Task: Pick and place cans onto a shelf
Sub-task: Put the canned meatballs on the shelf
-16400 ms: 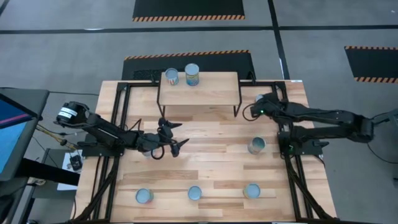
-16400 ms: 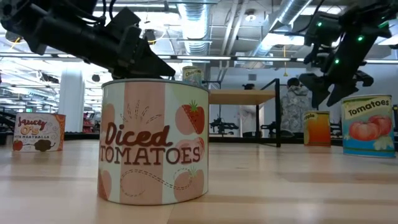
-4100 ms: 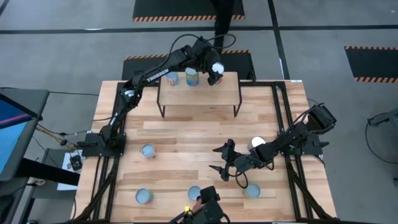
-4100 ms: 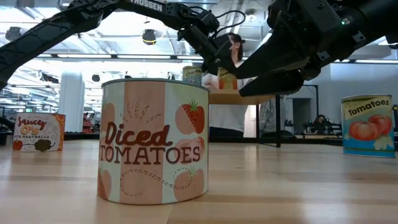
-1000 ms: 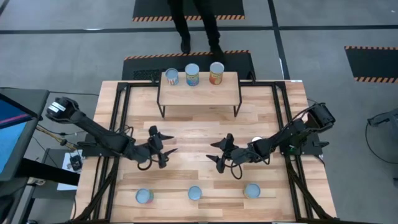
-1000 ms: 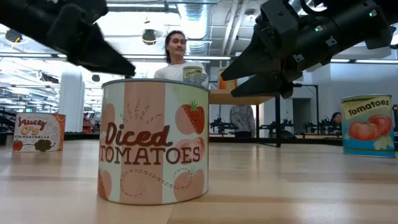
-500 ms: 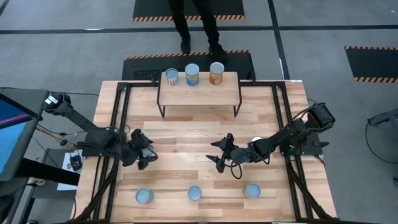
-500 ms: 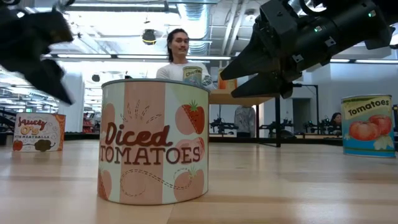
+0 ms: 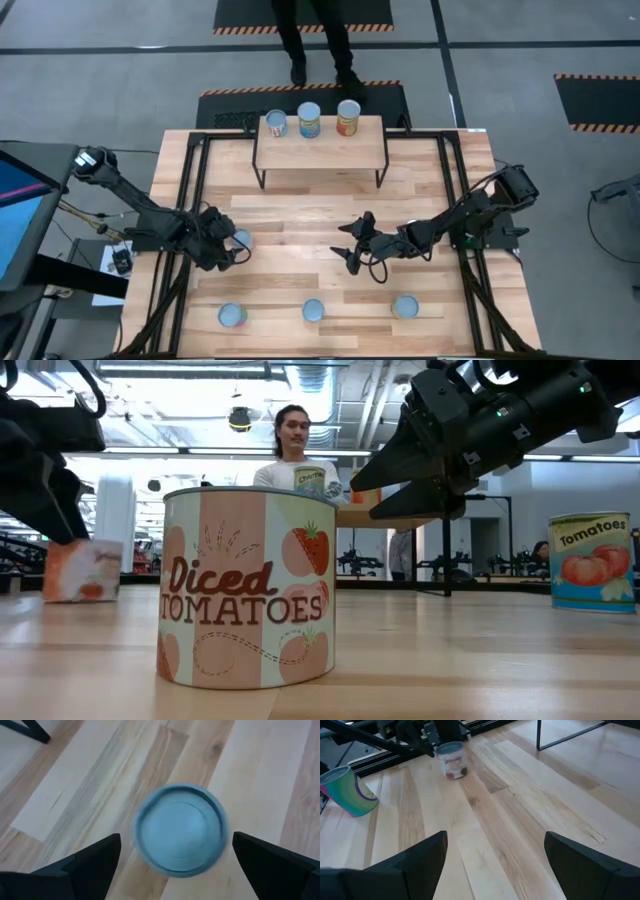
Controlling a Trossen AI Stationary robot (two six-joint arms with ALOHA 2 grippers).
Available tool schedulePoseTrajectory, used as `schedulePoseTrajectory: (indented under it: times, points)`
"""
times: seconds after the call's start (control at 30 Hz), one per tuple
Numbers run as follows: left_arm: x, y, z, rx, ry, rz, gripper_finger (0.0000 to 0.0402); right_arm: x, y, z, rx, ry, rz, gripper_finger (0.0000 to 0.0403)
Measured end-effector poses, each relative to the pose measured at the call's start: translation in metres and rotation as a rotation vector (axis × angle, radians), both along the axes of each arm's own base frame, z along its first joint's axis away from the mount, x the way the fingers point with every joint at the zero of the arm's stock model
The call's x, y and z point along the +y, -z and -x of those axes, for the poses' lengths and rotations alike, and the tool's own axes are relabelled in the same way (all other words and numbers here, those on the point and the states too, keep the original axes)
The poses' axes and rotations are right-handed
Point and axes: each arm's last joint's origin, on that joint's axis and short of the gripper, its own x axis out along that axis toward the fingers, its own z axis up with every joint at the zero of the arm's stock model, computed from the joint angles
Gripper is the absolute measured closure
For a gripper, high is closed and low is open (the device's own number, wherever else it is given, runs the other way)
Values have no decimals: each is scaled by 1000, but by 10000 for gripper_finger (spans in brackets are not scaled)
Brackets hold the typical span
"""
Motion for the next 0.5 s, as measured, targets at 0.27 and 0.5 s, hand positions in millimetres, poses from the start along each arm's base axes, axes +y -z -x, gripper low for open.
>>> schedulePoseTrajectory:
  times: [0.27, 0.5]
  points:
    - [2, -1, -1, -55, -62, -43, 28, 0, 0, 0, 0, 0, 0, 45]
    - [0, -3, -5, -138, -103, -37, 29, 0, 0, 0, -10, 15, -38, 45]
